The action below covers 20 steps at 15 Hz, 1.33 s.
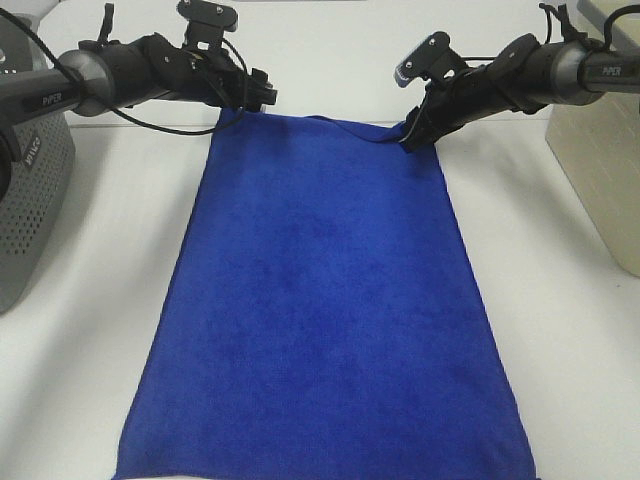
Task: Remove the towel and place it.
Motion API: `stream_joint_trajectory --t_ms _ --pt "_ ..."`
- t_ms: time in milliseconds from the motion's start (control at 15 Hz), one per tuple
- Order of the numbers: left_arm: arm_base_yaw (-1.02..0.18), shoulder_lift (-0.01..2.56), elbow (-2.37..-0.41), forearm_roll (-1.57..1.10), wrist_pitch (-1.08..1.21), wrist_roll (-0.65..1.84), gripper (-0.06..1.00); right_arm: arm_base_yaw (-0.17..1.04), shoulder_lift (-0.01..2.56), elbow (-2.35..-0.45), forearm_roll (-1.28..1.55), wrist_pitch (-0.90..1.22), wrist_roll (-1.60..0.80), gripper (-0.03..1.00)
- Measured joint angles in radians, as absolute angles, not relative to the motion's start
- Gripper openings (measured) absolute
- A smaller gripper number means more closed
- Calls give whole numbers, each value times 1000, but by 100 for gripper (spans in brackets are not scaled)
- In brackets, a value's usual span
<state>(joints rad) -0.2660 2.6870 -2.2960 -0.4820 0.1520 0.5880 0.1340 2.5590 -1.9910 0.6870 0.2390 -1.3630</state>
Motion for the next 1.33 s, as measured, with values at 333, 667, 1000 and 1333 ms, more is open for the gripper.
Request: stream_joint_trajectory --t_ms 333,667,1000,1333 --pt "-266 2687 -2296 -482 152 588 71 134 2561 -1991 717 310 -1481 52" --pt "-266 2687 -2296 -482 152 588 71 134 2594 -1991 765 297 -1564 49" --pt "-266 2687 -2296 -482 149 588 71 134 2596 -1991 768 298 -1564 6" --pt "-266 2687 -2296 -482 134 588 71 134 2596 -2018 868 261 -1500 1"
